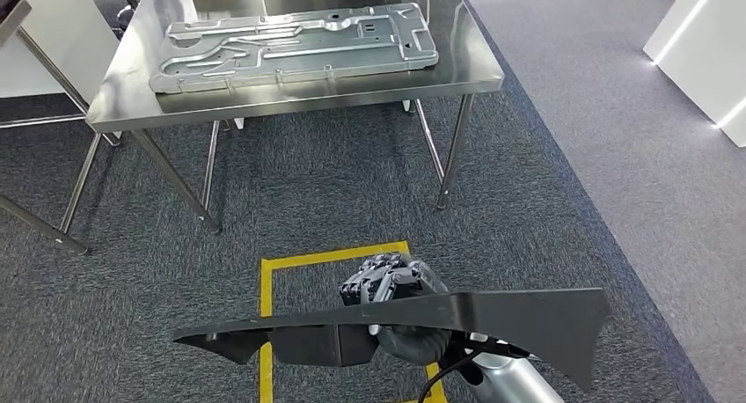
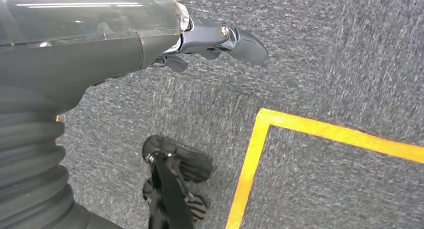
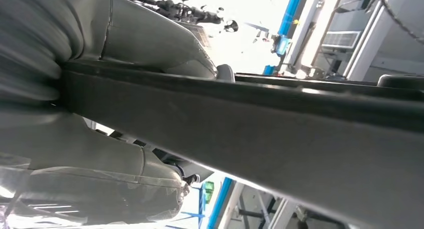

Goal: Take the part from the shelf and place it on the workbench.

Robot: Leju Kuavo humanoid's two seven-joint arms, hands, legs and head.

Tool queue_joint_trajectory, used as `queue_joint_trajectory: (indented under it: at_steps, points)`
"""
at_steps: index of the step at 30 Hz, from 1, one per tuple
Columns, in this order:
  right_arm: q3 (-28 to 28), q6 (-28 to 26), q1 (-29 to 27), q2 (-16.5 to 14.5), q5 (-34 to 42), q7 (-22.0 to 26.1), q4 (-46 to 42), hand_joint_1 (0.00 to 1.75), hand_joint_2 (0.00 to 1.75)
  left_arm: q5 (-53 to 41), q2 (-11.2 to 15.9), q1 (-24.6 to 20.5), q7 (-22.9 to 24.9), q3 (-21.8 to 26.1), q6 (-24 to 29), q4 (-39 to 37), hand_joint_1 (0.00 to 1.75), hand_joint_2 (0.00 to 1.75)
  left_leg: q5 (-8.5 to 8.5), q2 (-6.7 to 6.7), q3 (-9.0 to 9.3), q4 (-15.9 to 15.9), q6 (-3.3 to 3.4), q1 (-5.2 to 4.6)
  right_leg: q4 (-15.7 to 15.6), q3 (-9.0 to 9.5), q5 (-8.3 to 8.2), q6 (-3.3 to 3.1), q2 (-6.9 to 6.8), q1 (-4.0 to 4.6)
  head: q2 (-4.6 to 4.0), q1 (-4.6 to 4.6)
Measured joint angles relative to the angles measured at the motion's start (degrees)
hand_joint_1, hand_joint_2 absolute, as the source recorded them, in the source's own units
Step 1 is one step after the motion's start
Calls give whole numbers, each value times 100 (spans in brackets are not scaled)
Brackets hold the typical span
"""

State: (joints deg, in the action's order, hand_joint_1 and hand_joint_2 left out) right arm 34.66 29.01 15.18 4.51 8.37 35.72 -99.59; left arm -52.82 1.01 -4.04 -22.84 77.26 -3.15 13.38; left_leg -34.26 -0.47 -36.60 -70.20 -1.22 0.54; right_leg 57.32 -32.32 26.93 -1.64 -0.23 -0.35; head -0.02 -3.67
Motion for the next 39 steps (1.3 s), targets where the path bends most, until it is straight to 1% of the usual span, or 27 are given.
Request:
queue_joint_trajectory:
  at_steps: [1, 2, 3, 5, 6, 7, 8, 11, 13, 15, 16, 17, 18, 19, 21, 23, 25, 27, 28, 29, 31, 32, 33, 34, 37, 38, 39]
  points:
    - [0, 4, -10, 1, 0, 1, 1, 173, 175, -1, 2, 11, 1, 0, -1, 0, 0, 175, -54, 1, -219, -317, -18, 10, 0, 40, 40, 0, -1, 2, 0, 0]
    - [-1, 6, -19, 1, 0, 0, 1, 173, 175, -1, 0, 23, 1, 0, -2, 0, 0, 175, 9, 3, -350, -438, -29, 18, 0, 88, 81, 4, 0, 3, 0, 0]
    - [-1, 7, -24, 1, 0, 0, 1, 173, 175, -1, -1, 35, 2, 0, -3, 0, 0, 175, 197, 6, -361, -314, -32, 25, 1, 147, 125, 13, 3, 2, 0, 0]
    - [-2, 5, -26, 1, 1, 0, 1, 173, 175, -1, 1, 46, 2, 0, -6, 0, 0, 175, 733, 23, -116, 428, -9, 28, -4, 292, 235, 44, 4, 0, 0, 1]
    - [-4, 4, -26, 2, 2, 0, 1, 173, 175, -1, 3, 46, 2, 0, -8, 0, 0, 175, 897, 33, 34, 785, 15, 11, -4, 352, 290, 72, 5, 5, 0, 1]
    - [-8, 2, -28, 2, 4, 1, 0, 173, 175, -2, 3, 42, 2, -1, -10, 0, 0, 175, 965, 44, 142, 1022, 53, -9, -10, 392, 333, 103, 4, 9, 0, 1]
    - [-13, 0, -32, 3, 5, 1, 0, 173, 175, -2, 3, 41, 2, -1, -12, 0, 0, 175, 929, 51, 193, 1113, 96, -30, -7, 417, 359, 139, 3, 12, 0, 1]
    - [-30, -3, -38, 5, 7, 1, -10, 173, 175, -2, 11, 42, 1, 0, -14, 0, 0, 175, 824, 35, 294, 1199, 233, -38, 148, 398, 360, 226, 0, 7, 0, 1]
    - [-38, -3, -34, 7, 9, 1, -23, 173, 175, -3, 14, 37, 0, 0, -14, 0, 0, 175, 763, 19, 426, 1249, 309, -25, 648, 102, 410, 265, 9, -1, 0, 2]
    - [-45, 0, -46, 13, 10, 1, -29, 173, 175, -7, 15, 33, -1, 0, -19, 0, 0, 175, 668, 13, 543, 1266, 352, -31, 1379, -443, 624, 292, 16, -5, 0, 3]
    - [-46, 3, -58, 17, 9, 1, -30, 173, 175, -11, 15, 35, -1, 0, -23, 0, 0, 175, 612, 6, 604, 1267, 355, -34, 1647, -702, 737, 299, 16, -5, 0, 2]
    - [-48, 7, -70, 22, 7, 1, -30, 173, 175, -16, 14, 40, -1, 0, -27, 0, 0, 175, 548, -4, 682, 1266, 353, -37, 1757, -891, 787, 300, 16, -5, 0, 2]
    - [-49, 9, -76, 25, 5, 1, -30, 173, 175, -21, 13, 44, -1, 0, -31, 0, 0, 175, 480, -16, 772, 1267, 345, -38, 1680, -980, 734, 294, 16, -3, 0, 2]
    - [-50, 10, -78, 27, 4, 1, -30, 173, 175, -24, 12, 45, -1, 0, -32, 0, 0, 175, 407, -28, 873, 1267, 335, -38, 1428, -974, 559, 279, 16, -1, 0, 2]
    - [-54, 12, -80, 30, 5, 1, -29, 173, 175, -27, 8, 40, 0, -1, -31, -1, 0, 175, 253, -45, 1058, 1266, 300, -42, 710, -842, -73, 230, 24, 21, 0, 2]
    - [-61, 17, -80, 34, 5, 1, -33, 173, 175, -27, 5, 21, 7, -1, -20, -2, 0, 175, 137, -59, 1153, 1291, 235, -46, 307, -761, -474, 178, 43, 55, 0, 3]
    - [-66, 22, -61, 34, 9, 1, -48, 173, 175, -26, 5, 0, 21, 0, -1, -2, 0, 175, 143, -66, 1207, 1304, 153, -47, 232, -705, -466, 120, 56, 65, 0, 4]
    - [-67, 26, -38, 29, 19, 1, -69, 173, 175, -28, 4, -19, 39, -1, 9, -3, 0, 175, 237, -51, 1123, 1039, 93, -40, 128, -553, -419, 50, 50, 46, 0, 3]
    - [-67, 26, -29, 26, 27, 1, -76, 173, 175, -30, 3, -30, 47, -2, 11, -3, 0, 175, 241, -42, 964, 749, 67, -35, 81, -457, -383, 21, 43, 33, 0, 3]
    - [-67, 26, -23, 25, 35, 1, -80, 173, 175, -31, 2, -36, 52, -2, 11, -4, 0, 175, 175, -30, 748, 401, 48, -26, 46, -371, -334, 0, 35, 27, 0, 3]
    - [-67, 26, -18, 25, 50, 1, -79, 173, 175, -32, 2, -32, 62, -2, 14, -4, 0, 175, -167, -16, 288, -162, 7, -9, 27, -224, -218, -16, 33, 24, 0, 3]
    - [-67, 26, -21, 25, 54, 1, -78, 173, 175, -33, 2, -26, 66, -2, 14, -4, 0, 175, -322, -10, 124, -256, -7, 2, 26, -149, -155, -13, 39, 24, 0, 2]
    - [-67, 26, -24, 25, 56, 1, -78, 173, 175, -35, 1, -22, 68, -2, 14, -4, 0, 175, -353, -3, 28, -190, -20, 12, 26, -63, -90, -8, 45, 24, 0, 2]
    - [-67, 26, -24, 25, 58, 1, -78, 173, 175, -36, 0, -19, 69, -2, 13, -4, 0, 175, -206, 4, 5, 38, -25, 21, 26, 31, -22, 2, 48, 24, 0, 2]
    - [-67, 26, -23, 26, 61, 1, -77, 173, 175, -37, 1, -7, 70, -2, 13, -5, 0, 175, 774, 30, 97, 984, 22, 5, 31, 250, 158, 53, 50, 26, 0, 4]
    - [-66, 25, -26, 26, 63, 1, -75, 173, 175, -37, 1, -4, 72, -2, 13, -5, 0, 175, 972, 38, 104, 1124, 53, -15, 33, 267, 196, 84, 55, 25, 0, 4]
    - [-66, 25, -28, 27, 66, 1, -75, 173, 175, -38, 2, -1, 74, -2, 13, -6, 0, 175, 1039, 43, 91, 1153, 82, -38, 32, 267, 225, 119, 62, 23, 0, 4]
